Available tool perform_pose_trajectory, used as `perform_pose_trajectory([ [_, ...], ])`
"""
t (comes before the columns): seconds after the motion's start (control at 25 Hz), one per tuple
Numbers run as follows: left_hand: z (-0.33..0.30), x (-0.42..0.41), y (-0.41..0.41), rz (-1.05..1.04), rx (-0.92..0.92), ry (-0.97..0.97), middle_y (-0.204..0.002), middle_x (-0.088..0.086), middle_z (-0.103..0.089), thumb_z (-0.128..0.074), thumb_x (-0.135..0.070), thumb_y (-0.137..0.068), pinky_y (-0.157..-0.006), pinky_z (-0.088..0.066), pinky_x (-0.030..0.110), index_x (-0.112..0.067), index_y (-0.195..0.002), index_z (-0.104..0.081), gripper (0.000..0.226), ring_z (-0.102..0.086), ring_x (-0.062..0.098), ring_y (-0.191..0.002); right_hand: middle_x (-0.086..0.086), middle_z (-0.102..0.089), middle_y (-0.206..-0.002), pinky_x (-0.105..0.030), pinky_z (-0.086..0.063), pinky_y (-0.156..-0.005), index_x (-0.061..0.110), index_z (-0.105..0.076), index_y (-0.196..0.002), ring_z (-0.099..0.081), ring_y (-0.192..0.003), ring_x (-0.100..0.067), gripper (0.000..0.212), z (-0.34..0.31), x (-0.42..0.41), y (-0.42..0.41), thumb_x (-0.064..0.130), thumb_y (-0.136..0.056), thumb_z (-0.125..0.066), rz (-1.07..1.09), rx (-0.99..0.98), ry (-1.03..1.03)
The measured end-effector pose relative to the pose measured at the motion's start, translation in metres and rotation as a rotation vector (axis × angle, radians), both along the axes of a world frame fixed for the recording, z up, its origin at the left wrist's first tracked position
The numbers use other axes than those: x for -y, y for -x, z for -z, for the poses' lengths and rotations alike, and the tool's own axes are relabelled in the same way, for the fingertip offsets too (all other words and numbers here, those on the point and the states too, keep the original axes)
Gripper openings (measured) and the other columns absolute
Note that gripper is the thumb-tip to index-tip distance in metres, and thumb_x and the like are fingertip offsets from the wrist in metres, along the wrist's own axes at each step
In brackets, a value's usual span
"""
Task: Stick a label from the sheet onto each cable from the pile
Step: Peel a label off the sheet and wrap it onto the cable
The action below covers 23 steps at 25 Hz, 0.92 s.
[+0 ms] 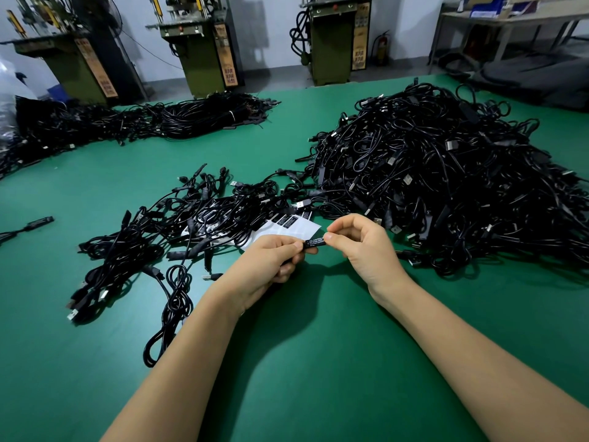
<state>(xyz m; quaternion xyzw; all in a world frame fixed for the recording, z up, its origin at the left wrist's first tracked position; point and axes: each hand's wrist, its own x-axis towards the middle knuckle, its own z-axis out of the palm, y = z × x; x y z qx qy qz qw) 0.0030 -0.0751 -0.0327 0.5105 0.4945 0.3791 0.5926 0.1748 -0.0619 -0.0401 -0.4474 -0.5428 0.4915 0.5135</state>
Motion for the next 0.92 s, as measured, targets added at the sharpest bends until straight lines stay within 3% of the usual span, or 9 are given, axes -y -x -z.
perform_pose_trajectory([
  [0.28, -0.0005, 0.0008, -0.0017, -0.029, -0.013, 0.003, -0.058, -0.007, -0.045, -0.041, -0.009, -0.101, -0.035, -0.021, 0.011, 0.01, -0.101, -0.061, 0.028, -0.027, 0.001, -0.038, 0.001, -0.063, -0.076, -0.009, -0.042, -0.063, 0.017, -0.062, -0.079, -0.056, -0.069, -0.004, 0.016, 0.0011, 0.0007, 0.0007, 0.003, -0.082, -0.069, 0.011, 0.037, -0.006],
  [0.6, -0.0019, 0.0016, -0.0029, -0.033, -0.018, -0.002, -0.057, -0.008, -0.045, -0.041, -0.008, -0.101, -0.035, -0.021, 0.011, 0.002, -0.097, -0.065, 0.027, -0.027, 0.001, -0.039, 0.003, -0.063, -0.075, -0.009, -0.043, -0.064, 0.018, -0.062, -0.08, -0.056, -0.069, -0.004, 0.016, 0.0025, -0.0006, 0.0006, 0.004, -0.083, -0.069, 0.017, 0.045, -0.005],
  [0.92, -0.0015, 0.0017, -0.0035, -0.045, -0.036, 0.001, -0.056, -0.01, -0.047, -0.04, -0.009, -0.101, -0.036, -0.021, 0.011, 0.01, -0.106, -0.061, 0.028, -0.027, 0.002, -0.039, 0.004, -0.063, -0.074, -0.008, -0.042, -0.062, 0.018, -0.062, -0.079, -0.055, -0.066, 0.0, 0.017, 0.0023, -0.0004, -0.0001, 0.003, -0.083, -0.069, 0.017, 0.049, -0.018],
])
